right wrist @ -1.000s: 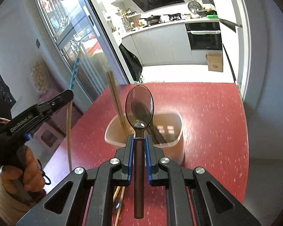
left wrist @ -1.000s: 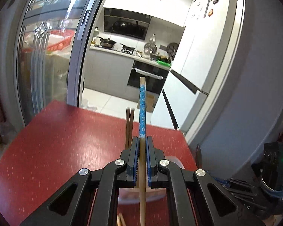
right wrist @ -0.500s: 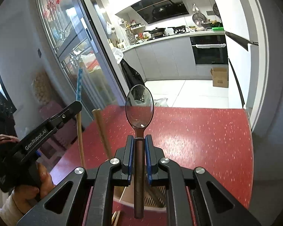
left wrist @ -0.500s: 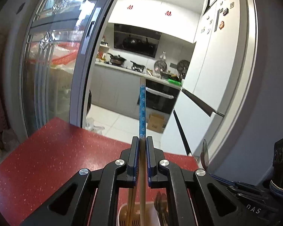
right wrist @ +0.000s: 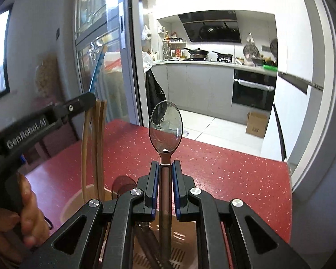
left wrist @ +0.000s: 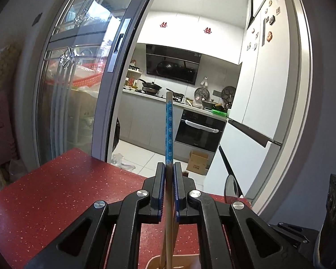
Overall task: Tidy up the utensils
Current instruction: 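Lift chopstick and spoon and lower both into the beige holder, then open both tools to release the utensils and return to the table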
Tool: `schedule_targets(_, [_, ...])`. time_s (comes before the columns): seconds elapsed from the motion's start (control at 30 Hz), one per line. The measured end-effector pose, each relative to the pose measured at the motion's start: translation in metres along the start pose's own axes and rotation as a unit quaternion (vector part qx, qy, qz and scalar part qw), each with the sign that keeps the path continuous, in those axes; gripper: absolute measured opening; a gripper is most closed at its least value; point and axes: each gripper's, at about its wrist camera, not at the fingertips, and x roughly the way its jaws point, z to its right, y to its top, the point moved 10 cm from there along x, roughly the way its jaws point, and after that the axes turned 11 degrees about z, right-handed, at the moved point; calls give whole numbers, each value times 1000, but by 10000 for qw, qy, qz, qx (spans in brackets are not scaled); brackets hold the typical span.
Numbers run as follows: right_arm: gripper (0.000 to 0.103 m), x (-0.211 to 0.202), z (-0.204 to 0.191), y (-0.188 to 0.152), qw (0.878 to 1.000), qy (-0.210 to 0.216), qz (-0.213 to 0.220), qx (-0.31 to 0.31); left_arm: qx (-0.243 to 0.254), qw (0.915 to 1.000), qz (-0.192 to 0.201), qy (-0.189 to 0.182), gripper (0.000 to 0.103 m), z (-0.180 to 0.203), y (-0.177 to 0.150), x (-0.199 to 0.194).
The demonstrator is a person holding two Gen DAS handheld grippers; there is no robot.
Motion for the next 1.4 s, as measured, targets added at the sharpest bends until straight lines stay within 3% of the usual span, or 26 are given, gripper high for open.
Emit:
schedule_targets(0.5, [13, -19, -30, -33, 9970, 77, -47, -763, 417, 9987, -289, 29, 36, 0, -32, -30])
schedule_targets(0.67, [14, -20, -28, -36, 9980, 130, -234, -575, 521, 9973, -504, 62, 36, -4, -35, -36])
schedule_targets(0.93, [28, -32, -20, -31, 9991, 146, -385, -117, 637, 9945, -822, 92, 36, -14, -34, -62])
schedule_targets(1.2, [36, -69, -12, -23, 9982, 65, -365, 463, 765, 9907, -1120, 64, 36, -28, -39, -104])
schedule_targets(1.4, [42, -108, -12, -41, 9928, 72, -601, 1036, 796, 9854, -1505, 21, 36, -42, -56, -137])
